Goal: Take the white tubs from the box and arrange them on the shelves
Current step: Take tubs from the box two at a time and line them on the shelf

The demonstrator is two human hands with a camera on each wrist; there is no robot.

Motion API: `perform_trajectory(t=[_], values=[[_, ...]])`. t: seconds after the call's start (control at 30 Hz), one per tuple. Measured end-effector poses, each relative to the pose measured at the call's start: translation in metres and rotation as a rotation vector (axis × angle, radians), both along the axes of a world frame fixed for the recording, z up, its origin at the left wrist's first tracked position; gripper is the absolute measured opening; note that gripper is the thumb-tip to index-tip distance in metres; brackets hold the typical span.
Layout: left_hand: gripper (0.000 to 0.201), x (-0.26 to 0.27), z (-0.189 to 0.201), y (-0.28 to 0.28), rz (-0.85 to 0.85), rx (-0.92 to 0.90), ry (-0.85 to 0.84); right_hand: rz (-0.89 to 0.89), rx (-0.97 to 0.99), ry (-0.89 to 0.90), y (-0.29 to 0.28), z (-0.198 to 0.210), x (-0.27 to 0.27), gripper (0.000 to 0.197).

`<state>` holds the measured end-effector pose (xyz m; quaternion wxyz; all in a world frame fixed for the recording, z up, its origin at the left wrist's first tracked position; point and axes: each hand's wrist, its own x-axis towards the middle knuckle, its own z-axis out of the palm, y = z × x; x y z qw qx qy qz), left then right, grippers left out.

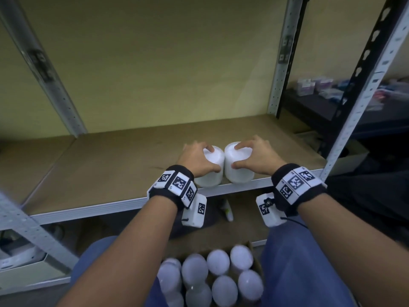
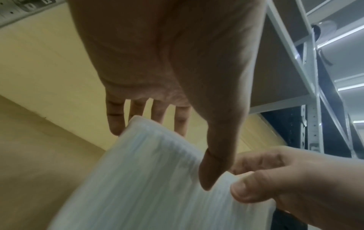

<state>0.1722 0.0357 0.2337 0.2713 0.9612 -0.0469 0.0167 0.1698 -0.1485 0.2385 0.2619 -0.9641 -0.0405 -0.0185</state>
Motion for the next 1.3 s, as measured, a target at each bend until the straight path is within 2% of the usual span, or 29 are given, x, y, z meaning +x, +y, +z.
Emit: perform_trajectory(t=[0.13, 0.43, 0.6, 0.7, 1.03, 1.3], values=[[0.053, 0.005, -0.015, 0.003, -0.015, -0.011, -0.026, 0.008, -0.051, -0.023, 0.001, -0.018, 0.011, 0.056], [0.061, 0.000, -0.016, 0.004, -0.062, 0.055, -0.038, 0.041, -0.138, -0.034, -0.003, -0.018, 0.011, 0.059], [0.047, -0.014, -0.014, 0.008, -0.029, 0.121, -0.175, 0.036, -0.150, -0.121, -0.003, -0.010, -0.002, 0.039], [0.037, -0.021, -0.011, 0.007, -0.053, 0.126, -0.171, 0.070, -0.182, -0.111, -0.002, -0.006, -0.007, 0.031], [0.026, -0.023, -0.009, 0.004, -0.097, 0.074, -0.213, 0.085, -0.183, -0.123, 0.001, -0.003, -0.010, 0.030], [0.026, 0.007, -0.015, -0.006, -0.104, 0.044, -0.229, 0.017, -0.133, -0.136, -0.004, -0.006, 0.013, 0.029]])
